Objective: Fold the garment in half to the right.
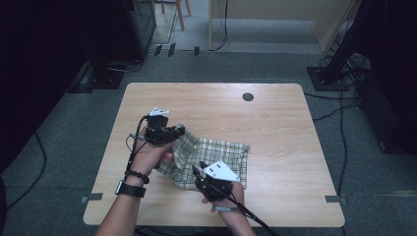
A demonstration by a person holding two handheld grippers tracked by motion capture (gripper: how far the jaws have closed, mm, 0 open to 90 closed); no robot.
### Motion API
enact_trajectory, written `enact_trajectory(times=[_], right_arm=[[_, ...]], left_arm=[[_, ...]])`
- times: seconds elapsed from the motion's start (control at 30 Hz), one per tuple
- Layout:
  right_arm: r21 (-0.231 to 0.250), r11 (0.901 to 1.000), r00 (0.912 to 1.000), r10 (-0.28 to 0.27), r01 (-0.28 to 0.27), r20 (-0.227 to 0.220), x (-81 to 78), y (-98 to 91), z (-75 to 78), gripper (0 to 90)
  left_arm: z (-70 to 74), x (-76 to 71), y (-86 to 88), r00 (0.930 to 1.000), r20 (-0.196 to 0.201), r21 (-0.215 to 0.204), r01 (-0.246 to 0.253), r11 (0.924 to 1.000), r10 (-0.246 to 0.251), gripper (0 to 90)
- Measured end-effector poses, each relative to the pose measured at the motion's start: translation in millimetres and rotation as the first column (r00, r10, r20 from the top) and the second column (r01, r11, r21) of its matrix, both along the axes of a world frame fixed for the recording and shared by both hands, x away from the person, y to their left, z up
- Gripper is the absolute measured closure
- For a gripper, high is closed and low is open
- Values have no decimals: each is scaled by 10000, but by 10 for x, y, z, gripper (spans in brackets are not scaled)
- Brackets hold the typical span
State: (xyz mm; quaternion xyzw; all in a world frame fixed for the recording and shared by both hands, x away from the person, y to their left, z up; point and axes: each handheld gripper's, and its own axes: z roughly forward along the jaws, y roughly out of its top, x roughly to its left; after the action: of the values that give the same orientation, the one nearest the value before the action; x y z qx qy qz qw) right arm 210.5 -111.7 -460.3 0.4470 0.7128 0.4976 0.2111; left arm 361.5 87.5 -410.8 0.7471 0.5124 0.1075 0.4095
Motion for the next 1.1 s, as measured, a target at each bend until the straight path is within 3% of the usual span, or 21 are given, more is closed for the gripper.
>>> enact_trajectory(times=[0.13, 0.23, 0.37, 0.5, 0.67, 0.77, 0.87, 0.9, 1.03, 1.1], right_arm=[[-426, 9971, 9979, 618, -625, -174, 39, 275, -104, 591], [-837, 9913, 9946, 990, -1013, -313, 88, 510, -191, 567], [-1256, 9822, 9899, 1362, -1401, -387, 153, 810, -280, 510], [-1646, 9727, 9864, 1585, -1636, -440, 231, 1055, -334, 463], [-2177, 9595, 9833, 1665, -1788, -739, 402, 1327, -397, 408], [-2394, 9561, 9830, 1460, -1691, -1114, 541, 1463, -471, 367], [-1972, 9665, 9757, 1300, -1643, -1761, 658, 1554, -516, 349], [-2013, 9669, 9767, 1211, -1565, -1773, 683, 1583, -527, 349], [-2541, 9583, 9758, 789, -1306, -2042, 768, 1656, -598, 347], [-2746, 9538, 9787, 692, -1217, -1934, 773, 1672, -613, 347]], left_arm=[[-144, 114, 346, 9978, -385, -339, -545, 9979, 531, 725], [-300, 205, 547, 9957, -675, -660, -680, 9955, 635, 713], [-534, 329, 729, 9969, -643, -1016, -518, 9935, 454, 683], [-719, 398, 803, 9980, -517, -853, -404, 9955, 361, 683], [-917, 454, 847, 9971, -718, -874, -327, 9956, 265, 683], [-968, 464, 848, 9979, -620, -866, -267, 9959, 213, 677], [-1007, 475, 848, 9987, -496, -721, -167, 9973, 131, 678], [-1015, 478, 848, 9987, -483, -706, -166, 9974, 132, 678], [-1033, 477, 840, 9993, -374, -519, -24, 9987, 4, 679], [-1032, 470, 833, 9996, -276, -360, 34, 9993, -44, 679]])
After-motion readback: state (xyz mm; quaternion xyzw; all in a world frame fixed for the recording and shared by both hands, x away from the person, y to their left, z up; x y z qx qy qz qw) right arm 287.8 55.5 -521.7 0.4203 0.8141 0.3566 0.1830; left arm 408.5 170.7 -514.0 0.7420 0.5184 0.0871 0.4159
